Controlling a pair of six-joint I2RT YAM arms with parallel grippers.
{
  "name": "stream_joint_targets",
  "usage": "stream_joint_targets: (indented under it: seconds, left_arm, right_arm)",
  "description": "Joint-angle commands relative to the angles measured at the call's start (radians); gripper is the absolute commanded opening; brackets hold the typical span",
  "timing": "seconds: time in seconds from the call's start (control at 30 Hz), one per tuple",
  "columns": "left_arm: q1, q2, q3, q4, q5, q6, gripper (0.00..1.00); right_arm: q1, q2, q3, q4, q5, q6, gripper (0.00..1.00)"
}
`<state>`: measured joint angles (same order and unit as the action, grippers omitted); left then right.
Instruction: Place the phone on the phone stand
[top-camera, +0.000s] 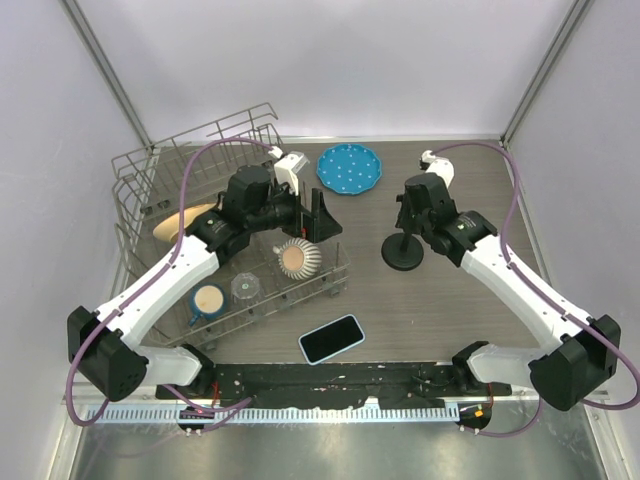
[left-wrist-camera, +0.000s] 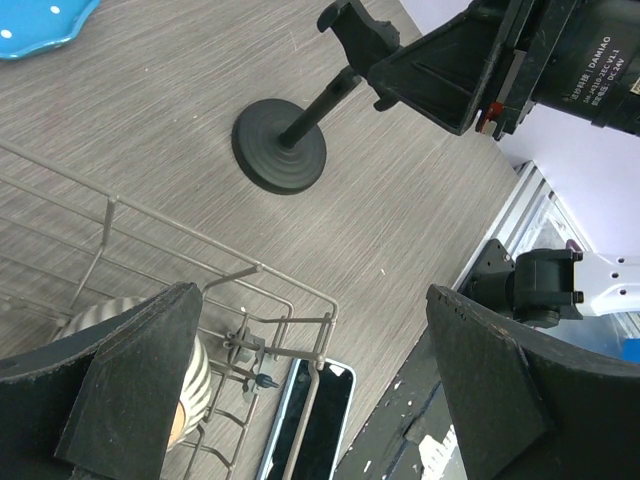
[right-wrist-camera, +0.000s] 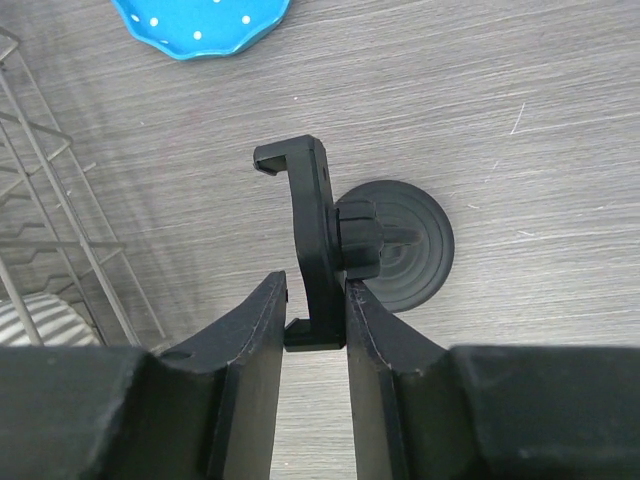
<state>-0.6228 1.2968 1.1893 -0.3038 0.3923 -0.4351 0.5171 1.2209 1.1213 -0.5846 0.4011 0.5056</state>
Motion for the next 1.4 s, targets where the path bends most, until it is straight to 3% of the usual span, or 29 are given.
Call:
stream_joint_targets:
  seconds: [0.0,0.13,0.23,0.37,0.5,0.7,0.8,0.87,0.9,1.03,1.1,1.23,1.37]
  left_arm:
    - [-0.006,-0.005,0.046,0.011,-0.001,0.018,1.00]
    - [-0.006,-0.008,0.036,0.025,-0.004,0.018,1.00]
    - [-0.006,-0.007,0.046,0.009,0.003,0.018,1.00]
    - [-0.006,-0.007,0.035,0.023,-0.004,0.016,1.00]
    - [-0.006,-0.005,0.030,0.029,-0.004,0.015,1.00]
    - [-0.008,-0.001,0.027,0.035,0.002,0.012,1.00]
    - [-0.008,0.005,0.039,0.023,0.014,0.012,1.00]
    - [-0.009,-0.001,0.033,0.034,0.014,0.012,1.00]
    - [-0.009,-0.004,0.029,0.034,0.007,0.010,1.00]
    - [-0.012,-0.011,0.038,0.025,0.013,0.013,1.00]
    - [-0.012,-0.017,0.029,0.032,-0.004,0.015,1.00]
    - [-0.014,-0.017,0.041,0.018,0.008,0.016,1.00]
    - [-0.014,-0.010,0.039,0.025,0.023,0.003,1.00]
  right_arm:
    - [0.004,0.017,0.046,-0.001,0.022,-0.097,0.22]
    - [0.004,0.037,0.074,-0.004,-0.037,-0.238,0.01]
    - [0.004,0.051,0.112,-0.008,-0.122,-0.404,0.01]
    - [0.004,0.058,0.188,-0.023,-0.464,-0.631,0.01]
    - [0.004,0.095,0.252,-0.087,-0.662,-0.760,0.01]
    - [-0.018,0.092,0.210,-0.113,-0.771,-0.938,0.01]
    - [-0.019,0.100,0.192,-0.118,-0.743,-0.963,0.01]
    - [-0.014,0.091,0.167,-0.097,-0.678,-0.937,0.10]
    - [-0.009,0.085,0.157,-0.081,-0.627,-0.925,0.26]
    - [0.004,0.063,0.146,-0.047,-0.398,-0.816,0.56]
    - [0.009,0.057,0.149,-0.061,-0.262,-0.718,0.76]
    - [0.009,0.022,0.138,-0.084,-0.163,-0.494,0.81]
    - [0.011,-0.046,0.057,-0.035,-0.228,-0.262,0.82]
